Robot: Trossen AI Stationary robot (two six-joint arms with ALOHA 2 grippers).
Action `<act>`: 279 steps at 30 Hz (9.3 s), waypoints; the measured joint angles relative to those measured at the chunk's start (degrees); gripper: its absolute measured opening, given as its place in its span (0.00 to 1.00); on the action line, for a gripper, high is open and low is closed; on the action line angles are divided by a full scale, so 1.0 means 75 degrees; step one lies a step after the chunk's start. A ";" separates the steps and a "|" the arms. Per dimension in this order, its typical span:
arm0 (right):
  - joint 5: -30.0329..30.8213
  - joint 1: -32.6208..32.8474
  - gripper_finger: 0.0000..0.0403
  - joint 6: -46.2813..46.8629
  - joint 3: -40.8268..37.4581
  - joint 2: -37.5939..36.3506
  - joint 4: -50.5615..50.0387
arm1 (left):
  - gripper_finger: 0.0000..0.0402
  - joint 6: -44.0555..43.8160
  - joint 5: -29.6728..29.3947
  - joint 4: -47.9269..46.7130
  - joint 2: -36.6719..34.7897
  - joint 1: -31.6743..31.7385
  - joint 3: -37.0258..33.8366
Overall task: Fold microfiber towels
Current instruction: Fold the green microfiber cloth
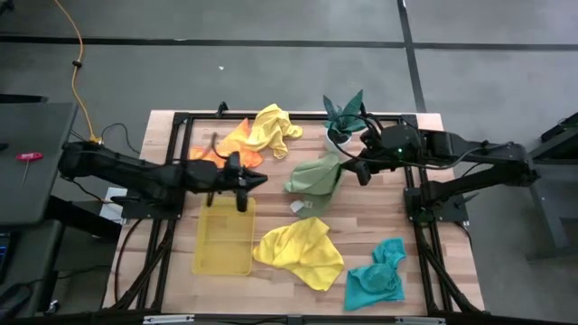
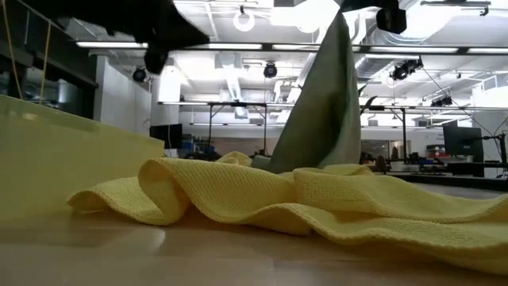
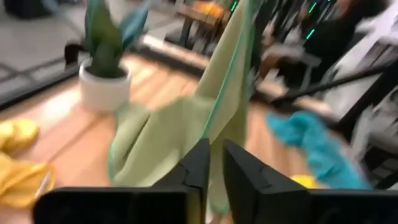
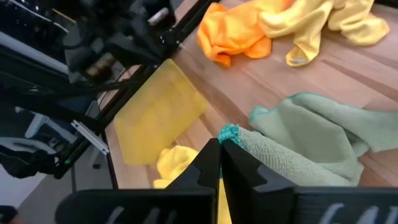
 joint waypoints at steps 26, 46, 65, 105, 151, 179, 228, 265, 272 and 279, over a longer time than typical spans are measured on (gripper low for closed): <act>0.1308 -0.1438 0.00 0.0094 0.0000 0.0016 0.1706 | 0.44 0.3597 -0.1006 -0.2142 0.4551 0.0557 0.3698; 0.0748 -0.1568 0.00 -0.0416 0.0000 -0.0044 0.1454 | 0.45 0.4725 0.1325 -0.3062 0.4604 0.1692 0.2888; 0.0666 -0.1568 0.00 -0.0453 0.0000 -0.0041 0.1454 | 0.45 0.0093 0.4637 -0.2228 0.5382 0.3111 0.2899; 0.0368 -0.1565 0.00 -0.0986 0.0000 -0.0041 0.1454 | 0.00 -0.1554 0.8247 -0.1793 0.4982 0.3666 0.2923; 0.3253 -0.1185 0.00 -0.4917 0.3926 0.0033 -0.6004 | 0.00 -0.2712 0.5391 -0.1714 -0.0360 0.4925 0.2931; 0.3419 0.0453 0.00 -0.2572 0.2109 -0.0150 -0.6723 | 0.00 -0.0015 0.4704 -0.3994 0.0726 0.3211 0.2929; -0.1827 0.4409 0.00 0.3396 -0.2119 -0.0286 -0.2499 | 0.00 -0.2802 0.5634 -0.4114 0.3880 -0.0607 0.2929; 0.2508 0.0832 0.00 0.3866 -0.1999 -0.0435 -0.4153 | 0.00 -0.1699 0.2248 -0.5088 0.2927 0.1613 0.2929; 0.2416 0.0764 0.00 0.3871 -0.1999 -0.0103 -0.4150 | 0.00 -0.1703 0.2248 -0.5100 0.2927 0.1609 0.2929; 0.2426 0.0766 0.00 0.4213 -0.1999 -0.0108 -0.4153 | 0.01 -0.1705 0.1925 -0.5099 0.2927 0.1581 0.2930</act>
